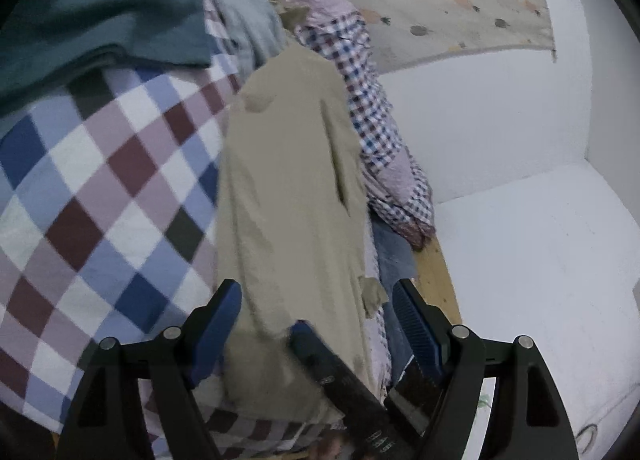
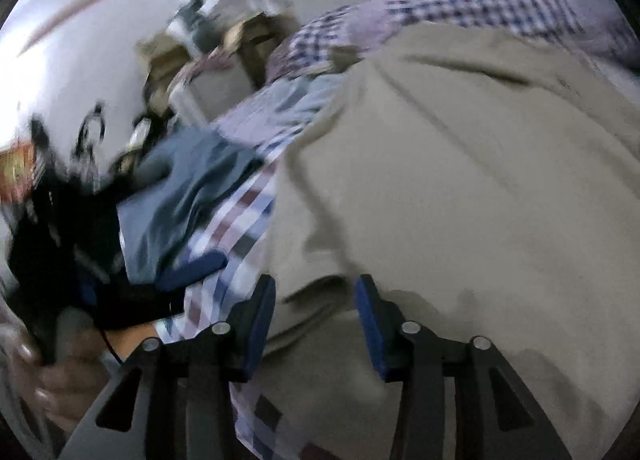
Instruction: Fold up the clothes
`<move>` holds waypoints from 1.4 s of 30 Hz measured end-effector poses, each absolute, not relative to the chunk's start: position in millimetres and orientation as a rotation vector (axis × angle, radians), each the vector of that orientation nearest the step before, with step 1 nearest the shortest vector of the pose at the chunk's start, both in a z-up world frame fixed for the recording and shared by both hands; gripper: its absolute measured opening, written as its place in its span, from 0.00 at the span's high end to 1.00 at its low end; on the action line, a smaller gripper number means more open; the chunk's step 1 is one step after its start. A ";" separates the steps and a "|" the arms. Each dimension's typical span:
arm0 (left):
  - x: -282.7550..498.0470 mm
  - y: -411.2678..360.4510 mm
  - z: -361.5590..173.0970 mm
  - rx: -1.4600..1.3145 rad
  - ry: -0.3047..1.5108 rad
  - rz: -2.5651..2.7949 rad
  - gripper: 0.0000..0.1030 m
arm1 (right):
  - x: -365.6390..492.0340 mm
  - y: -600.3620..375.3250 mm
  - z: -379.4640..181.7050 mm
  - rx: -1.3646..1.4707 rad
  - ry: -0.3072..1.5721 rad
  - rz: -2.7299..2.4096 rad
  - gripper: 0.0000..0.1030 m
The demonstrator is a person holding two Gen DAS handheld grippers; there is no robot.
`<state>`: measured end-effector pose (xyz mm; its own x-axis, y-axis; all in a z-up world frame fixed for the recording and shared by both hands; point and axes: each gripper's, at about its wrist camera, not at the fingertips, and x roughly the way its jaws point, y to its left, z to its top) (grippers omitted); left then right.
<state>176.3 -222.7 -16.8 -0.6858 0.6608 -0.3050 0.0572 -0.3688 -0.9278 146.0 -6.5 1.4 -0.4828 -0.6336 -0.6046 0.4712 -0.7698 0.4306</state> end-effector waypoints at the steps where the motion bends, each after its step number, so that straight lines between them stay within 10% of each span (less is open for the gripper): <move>1: 175.8 -221.7 -17.4 -0.965 -1.462 2.103 0.21 | 143.6 0.5 1.8 1.030 -0.312 -2.246 0.55; 20: 151.8 -164.4 -19.6 -1.183 -1.203 2.191 0.23 | 143.5 47.1 14.9 0.978 -0.444 -2.331 0.55; 28: 143.3 -159.1 -27.0 -1.258 -1.214 2.257 0.85 | 143.5 61.6 18.7 0.976 -0.462 -2.362 0.55; 42: 216.5 -229.5 21.1 -0.989 -1.341 2.407 0.97 | 151.1 112.5 30.2 0.992 -0.522 -2.475 0.55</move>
